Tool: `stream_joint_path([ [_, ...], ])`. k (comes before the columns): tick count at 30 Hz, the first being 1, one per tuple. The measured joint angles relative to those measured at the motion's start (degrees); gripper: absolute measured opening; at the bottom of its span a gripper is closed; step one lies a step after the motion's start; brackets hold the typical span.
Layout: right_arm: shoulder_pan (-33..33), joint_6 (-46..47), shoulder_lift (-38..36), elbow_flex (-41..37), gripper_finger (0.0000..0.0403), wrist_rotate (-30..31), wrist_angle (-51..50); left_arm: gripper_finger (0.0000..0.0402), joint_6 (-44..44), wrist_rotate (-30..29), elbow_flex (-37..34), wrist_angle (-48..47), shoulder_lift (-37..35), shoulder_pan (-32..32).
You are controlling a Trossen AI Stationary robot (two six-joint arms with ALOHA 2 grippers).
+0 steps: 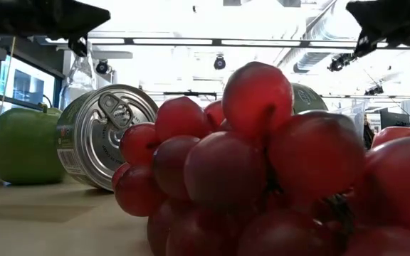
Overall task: Pick & Place Food Item
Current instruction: Put the pear into the left transparent bin
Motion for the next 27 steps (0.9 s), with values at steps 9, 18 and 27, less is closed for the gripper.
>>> stream_joint_path([
  [9, 0.00, -3.50, 10.77, 4.58, 0.0002, -1.00, 2.53, 0.0000, -1.25, -1.92, 14.07, -21.41, 7.87, -1.28],
  [18, 1.92, 1.45, 25.01, 6.46, 0.0003, -3.51, 12.97, 0.0001, -10.93, -3.13, 23.85, -52.01, 12.46, -1.72],
  [27, 7.83, 2.00, 36.18, 6.56, 0.0067, 3.46, 23.93, 0.0007, -12.98, -2.89, 25.96, -64.60, 12.80, -2.36],
])
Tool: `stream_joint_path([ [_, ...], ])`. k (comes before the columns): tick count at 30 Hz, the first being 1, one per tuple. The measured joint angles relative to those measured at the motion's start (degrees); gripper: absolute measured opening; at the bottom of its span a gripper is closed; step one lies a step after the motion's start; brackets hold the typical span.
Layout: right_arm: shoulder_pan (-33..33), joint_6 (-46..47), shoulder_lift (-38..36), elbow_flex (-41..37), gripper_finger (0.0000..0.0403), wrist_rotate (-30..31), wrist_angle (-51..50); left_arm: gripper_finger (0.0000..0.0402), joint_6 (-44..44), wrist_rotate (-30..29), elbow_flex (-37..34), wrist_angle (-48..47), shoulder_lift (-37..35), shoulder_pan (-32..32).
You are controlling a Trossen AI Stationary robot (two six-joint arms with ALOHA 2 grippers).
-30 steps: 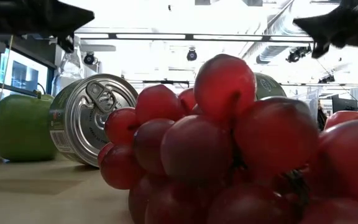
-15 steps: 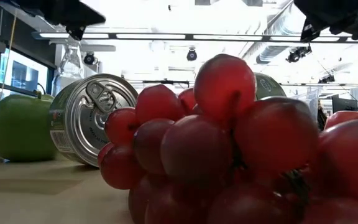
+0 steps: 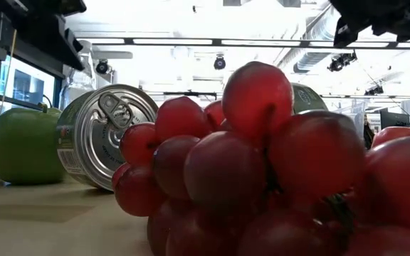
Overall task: Pick & Place Food Item
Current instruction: Put the pear into the left transparent bin
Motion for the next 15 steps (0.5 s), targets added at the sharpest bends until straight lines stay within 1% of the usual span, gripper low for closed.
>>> stream_joint_path([
  [3, 0.95, -0.83, 3.06, 0.02, 0.0103, 0.34, 2.38, 0.0027, 0.28, -0.27, 0.00, -0.76, 1.12, 0.03],
  [5, 1.00, -1.03, 5.15, 0.02, 0.0124, 0.42, 3.94, 0.0047, 0.42, -1.27, 0.00, 1.47, 2.66, 0.71],
  [7, 0.76, -1.05, 6.41, 0.02, 0.0143, 2.55, 6.52, 0.0070, 0.56, -1.62, 0.00, 3.16, 4.51, 1.74],
  [11, 0.78, -1.26, 8.22, 0.02, 0.0171, 6.12, 8.13, 0.0120, 1.70, -2.88, 0.00, 3.74, 8.20, 3.47],
  [15, 0.78, -1.46, 9.02, 0.02, 0.0189, 6.54, 8.60, 0.0158, 1.24, -3.85, -0.02, 4.69, 10.95, 4.38],
])
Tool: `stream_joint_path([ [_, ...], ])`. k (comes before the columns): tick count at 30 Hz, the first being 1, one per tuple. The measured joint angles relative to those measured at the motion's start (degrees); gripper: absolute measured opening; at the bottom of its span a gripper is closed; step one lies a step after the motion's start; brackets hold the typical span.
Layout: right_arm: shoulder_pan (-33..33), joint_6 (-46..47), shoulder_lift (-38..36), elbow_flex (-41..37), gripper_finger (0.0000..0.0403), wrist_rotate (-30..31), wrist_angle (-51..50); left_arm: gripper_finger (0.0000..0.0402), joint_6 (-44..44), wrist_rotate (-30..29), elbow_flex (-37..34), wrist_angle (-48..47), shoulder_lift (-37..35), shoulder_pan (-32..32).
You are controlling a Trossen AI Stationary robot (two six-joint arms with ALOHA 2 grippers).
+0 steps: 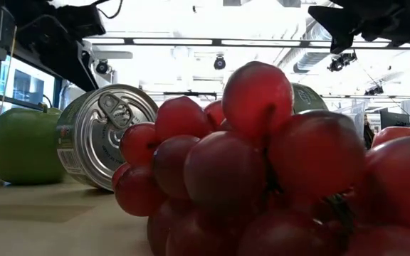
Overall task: Pick & Place Food Item
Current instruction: Put the pear into the left transparent bin
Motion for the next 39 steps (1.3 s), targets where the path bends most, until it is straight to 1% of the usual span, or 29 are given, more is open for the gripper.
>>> stream_joint_path([
  [2, 0.00, -0.05, 0.20, 0.00, 0.0194, -0.02, 0.00, 0.0168, -0.19, 0.06, -0.01, 1.01, 0.78, 0.24],
  [5, 0.00, -1.26, 0.30, 0.00, 0.0197, -0.38, 0.00, 0.0172, -1.57, 0.45, -0.01, 2.81, 1.12, 0.14],
  [7, 0.00, -1.82, 0.29, 0.00, 0.0196, -0.63, 0.00, 0.0172, -2.78, 2.45, -0.01, 2.39, 1.06, -0.18],
  [12, -0.02, -3.15, 0.29, 0.00, 0.0194, -0.63, -0.03, 0.0172, -2.38, 7.66, 0.04, 2.03, -0.77, -1.18],
  [15, -0.02, -3.19, 0.29, 0.00, 0.0194, -0.63, -0.03, 0.0172, -2.55, 10.06, 0.05, -0.52, -2.40, -1.77],
  [18, -0.02, -3.27, 0.28, 0.00, 0.0194, -0.66, -0.04, 0.0173, -3.64, 10.43, 0.08, -6.01, -3.39, -2.45],
  [20, -0.02, -4.08, 0.29, 0.00, 0.0194, -0.64, -0.05, 0.0173, -3.67, 10.44, 0.08, -7.48, -3.43, -2.62],
  [26, -0.02, -5.35, 0.27, 0.00, 0.0194, -0.66, -0.07, 0.0173, -3.71, 12.13, 0.08, -7.63, -3.30, -3.78],
  [31, -0.02, -5.66, 0.27, 0.00, 0.0193, -0.50, -0.12, 0.0173, -3.85, 15.67, 0.08, -7.77, -3.25, -5.22],
  [39, -0.02, -5.66, 0.47, 0.02, 0.0193, -0.48, -0.49, 0.0173, -3.82, 15.13, 0.08, -7.71, 0.01, -6.65],
])
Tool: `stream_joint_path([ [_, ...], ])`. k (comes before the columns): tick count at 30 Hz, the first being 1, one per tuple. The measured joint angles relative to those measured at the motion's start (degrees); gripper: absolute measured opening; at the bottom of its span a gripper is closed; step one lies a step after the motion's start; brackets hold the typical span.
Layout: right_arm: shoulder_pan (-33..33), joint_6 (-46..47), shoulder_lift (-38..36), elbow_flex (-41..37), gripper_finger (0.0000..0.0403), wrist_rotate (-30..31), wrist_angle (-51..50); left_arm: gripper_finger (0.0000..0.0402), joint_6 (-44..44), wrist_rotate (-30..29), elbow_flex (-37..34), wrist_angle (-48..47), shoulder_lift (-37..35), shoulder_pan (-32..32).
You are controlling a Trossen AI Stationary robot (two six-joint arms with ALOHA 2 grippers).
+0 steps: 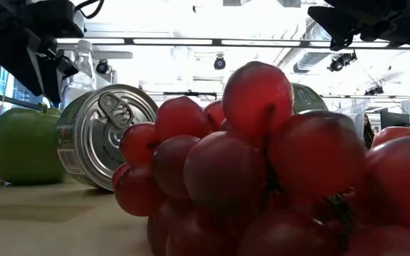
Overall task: Pick & Place Food Item
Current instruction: Put the pear into the left transparent bin
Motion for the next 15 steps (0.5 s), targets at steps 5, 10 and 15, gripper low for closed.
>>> stream_joint_path([
  [5, 0.00, 0.00, 0.00, 0.00, 0.0193, 0.02, -0.04, 0.0172, 0.01, -0.05, 0.00, 0.02, 2.23, -0.02],
  [10, 0.00, -0.37, 0.00, 0.00, 0.0193, 0.02, -0.04, 0.0165, 1.25, -0.15, 0.00, 0.08, 2.99, 0.00],
  [15, 0.00, -0.39, 0.00, 0.00, 0.0193, 0.04, -0.07, 0.0151, 1.29, -0.19, 0.00, 0.50, 3.01, 0.00],
])
